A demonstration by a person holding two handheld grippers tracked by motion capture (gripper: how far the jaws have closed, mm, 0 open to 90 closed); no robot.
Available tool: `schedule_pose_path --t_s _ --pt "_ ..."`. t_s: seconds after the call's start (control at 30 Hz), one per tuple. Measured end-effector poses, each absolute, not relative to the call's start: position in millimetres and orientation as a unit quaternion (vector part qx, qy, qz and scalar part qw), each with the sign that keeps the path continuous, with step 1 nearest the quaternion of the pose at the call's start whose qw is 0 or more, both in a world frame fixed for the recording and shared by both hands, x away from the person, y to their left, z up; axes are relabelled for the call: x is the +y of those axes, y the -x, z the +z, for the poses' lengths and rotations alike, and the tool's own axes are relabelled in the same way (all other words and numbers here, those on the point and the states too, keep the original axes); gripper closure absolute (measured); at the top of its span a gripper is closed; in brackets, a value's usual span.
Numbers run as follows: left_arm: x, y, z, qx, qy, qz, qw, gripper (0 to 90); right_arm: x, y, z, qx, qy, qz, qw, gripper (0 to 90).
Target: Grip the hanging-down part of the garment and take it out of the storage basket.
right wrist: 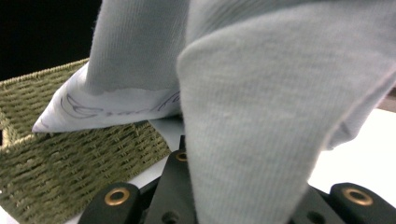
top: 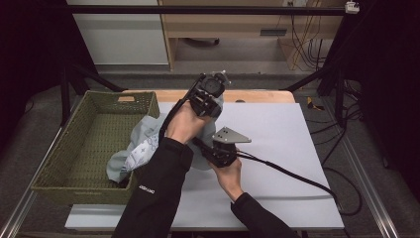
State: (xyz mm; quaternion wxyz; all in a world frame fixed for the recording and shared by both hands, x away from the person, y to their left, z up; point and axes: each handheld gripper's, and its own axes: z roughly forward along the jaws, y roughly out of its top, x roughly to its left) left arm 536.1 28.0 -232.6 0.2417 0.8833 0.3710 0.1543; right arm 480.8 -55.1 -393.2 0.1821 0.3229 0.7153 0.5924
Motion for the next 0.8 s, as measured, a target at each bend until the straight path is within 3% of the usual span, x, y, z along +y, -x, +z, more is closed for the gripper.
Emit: schedule_pose_path --t_s 0.33,0.8 --pt "24.7 -532.3 -228.4 0.367 -0.882 0.157 0.251 82.7 -82.9 -471.2 -386.8 0.723 -0.305 0.586 0.205 86.4" --pt "4.9 -529.5 -229.4 0.343 -0.895 0.152 0.242 82.7 -131.9 -448.1 -372.1 0.731 -0.291 0.583 0.202 86.7"
